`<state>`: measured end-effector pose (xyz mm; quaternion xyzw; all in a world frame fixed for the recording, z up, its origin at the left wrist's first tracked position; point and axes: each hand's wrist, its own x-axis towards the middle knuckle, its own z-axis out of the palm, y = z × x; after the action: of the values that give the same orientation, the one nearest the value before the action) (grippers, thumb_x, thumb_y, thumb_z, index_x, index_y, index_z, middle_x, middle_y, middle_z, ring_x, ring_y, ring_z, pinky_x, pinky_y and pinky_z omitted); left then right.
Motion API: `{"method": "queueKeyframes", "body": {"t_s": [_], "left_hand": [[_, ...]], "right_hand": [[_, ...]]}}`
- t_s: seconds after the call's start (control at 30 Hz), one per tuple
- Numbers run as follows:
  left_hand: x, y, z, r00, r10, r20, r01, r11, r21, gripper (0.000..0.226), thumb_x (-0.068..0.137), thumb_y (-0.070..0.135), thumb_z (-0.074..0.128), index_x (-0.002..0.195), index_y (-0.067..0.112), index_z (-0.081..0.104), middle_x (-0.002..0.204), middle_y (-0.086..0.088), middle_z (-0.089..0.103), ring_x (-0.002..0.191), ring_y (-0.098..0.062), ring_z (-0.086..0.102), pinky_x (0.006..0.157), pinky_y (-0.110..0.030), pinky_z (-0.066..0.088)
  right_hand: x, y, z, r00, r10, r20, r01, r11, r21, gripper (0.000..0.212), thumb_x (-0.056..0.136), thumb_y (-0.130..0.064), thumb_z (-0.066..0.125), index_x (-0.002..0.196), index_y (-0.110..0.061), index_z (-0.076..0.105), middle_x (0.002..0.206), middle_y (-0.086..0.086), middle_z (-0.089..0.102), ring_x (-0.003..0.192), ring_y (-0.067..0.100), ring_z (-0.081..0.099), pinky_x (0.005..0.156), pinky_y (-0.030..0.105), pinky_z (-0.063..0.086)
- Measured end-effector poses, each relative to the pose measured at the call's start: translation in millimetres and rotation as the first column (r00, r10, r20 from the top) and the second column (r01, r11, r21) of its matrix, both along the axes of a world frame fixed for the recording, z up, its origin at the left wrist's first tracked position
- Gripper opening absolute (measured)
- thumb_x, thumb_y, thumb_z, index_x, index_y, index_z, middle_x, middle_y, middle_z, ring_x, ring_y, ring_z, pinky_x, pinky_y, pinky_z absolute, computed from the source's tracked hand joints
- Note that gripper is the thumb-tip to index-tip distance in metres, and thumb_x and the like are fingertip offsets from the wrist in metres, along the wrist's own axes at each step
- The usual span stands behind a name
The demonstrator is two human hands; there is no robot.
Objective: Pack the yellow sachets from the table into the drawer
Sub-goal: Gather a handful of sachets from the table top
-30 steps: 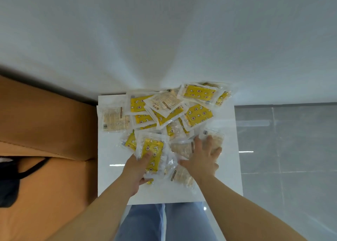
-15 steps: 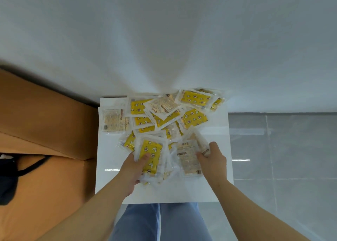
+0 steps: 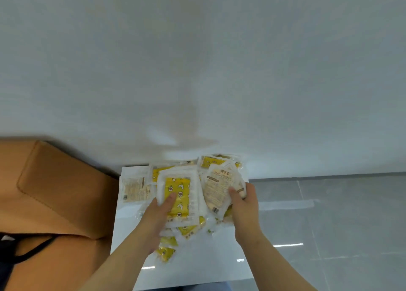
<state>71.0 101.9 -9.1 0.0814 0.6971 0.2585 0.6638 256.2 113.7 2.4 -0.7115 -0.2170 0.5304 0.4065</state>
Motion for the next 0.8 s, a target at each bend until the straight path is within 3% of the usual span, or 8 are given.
{"method": "queueKeyframes", "body": {"t_s": [0.1, 0.2, 0.37, 0.47, 0.57, 0.8], "left_hand": [[2.3, 6.6, 15.8, 0.998, 0.039, 0.052, -0.042, 0.997, 0.059, 0.042, 0.077, 0.049, 0.068, 0.114, 0.029, 0.060, 0.117, -0.004, 0.067, 0.110, -0.030, 0.060, 0.098, -0.056, 0.043], [3.4, 7.8, 25.4, 0.995, 0.047, 0.084, -0.055, 0.994, 0.094, 0.022, 0.088, 0.034, 0.060, 0.105, 0.021, 0.065, 0.103, -0.011, 0.071, 0.096, -0.032, 0.066, 0.085, -0.052, 0.052], [-11.5, -2.1, 41.1, 0.998, 0.017, 0.067, -0.027, 0.990, 0.140, 0.014, 0.091, 0.027, 0.058, 0.102, 0.019, 0.063, 0.102, -0.012, 0.070, 0.094, -0.033, 0.066, 0.082, -0.050, 0.053], [-32.6, -13.9, 45.9, 1.000, -0.021, 0.019, 0.017, 0.985, 0.170, 0.006, 0.093, 0.020, 0.055, 0.095, 0.022, 0.061, 0.095, -0.009, 0.069, 0.087, -0.030, 0.066, 0.071, -0.043, 0.054], [-56.0, -29.4, 41.0, 0.997, -0.074, -0.039, 0.079, 0.982, 0.169, 0.009, 0.095, 0.018, 0.053, 0.092, 0.024, 0.059, 0.094, -0.008, 0.067, 0.086, -0.029, 0.064, 0.070, -0.042, 0.053], [-80.9, -59.0, 0.5, 0.972, -0.203, -0.114, 0.203, 0.979, -0.014, 0.020, 0.095, 0.019, 0.053, 0.114, 0.013, 0.057, 0.109, -0.015, 0.065, 0.096, -0.035, 0.063, 0.080, -0.049, 0.053]], "right_hand": [[-0.1, 1.4, 15.6, 0.997, -0.049, -0.065, 0.051, 0.998, 0.025, 0.013, 0.095, -0.014, 0.050, 0.105, -0.020, 0.054, 0.100, 0.000, 0.064, 0.094, 0.017, 0.063, 0.072, 0.028, 0.052], [-1.2, -4.2, 27.7, 0.993, -0.078, -0.090, 0.082, 0.996, 0.033, 0.015, 0.096, -0.014, 0.049, 0.108, -0.020, 0.054, 0.102, 0.000, 0.064, 0.094, 0.017, 0.063, 0.071, 0.027, 0.052], [-19.9, -29.6, 37.4, 0.988, -0.122, -0.093, 0.125, 0.992, 0.026, 0.018, 0.097, -0.016, 0.047, 0.113, -0.018, 0.053, 0.106, 0.002, 0.064, 0.098, 0.019, 0.063, 0.070, 0.025, 0.052], [-44.1, -48.8, 41.1, 0.987, -0.137, -0.084, 0.139, 0.990, 0.008, 0.009, 0.096, -0.016, 0.049, 0.100, -0.021, 0.054, 0.100, 0.000, 0.064, 0.091, 0.015, 0.062, 0.064, 0.022, 0.049], [-70.9, -70.6, 32.1, 0.992, -0.128, -0.012, 0.127, 0.991, -0.035, 0.004, 0.095, -0.019, 0.052, 0.093, -0.022, 0.054, 0.099, 0.002, 0.063, 0.089, 0.016, 0.061, 0.065, 0.024, 0.048], [-91.4, -124.5, -9.4, 0.977, -0.196, 0.080, 0.208, 0.956, -0.208, 0.014, 0.093, -0.020, 0.054, 0.107, -0.015, 0.053, 0.103, 0.007, 0.060, 0.094, 0.026, 0.059, 0.077, 0.035, 0.050]]}}
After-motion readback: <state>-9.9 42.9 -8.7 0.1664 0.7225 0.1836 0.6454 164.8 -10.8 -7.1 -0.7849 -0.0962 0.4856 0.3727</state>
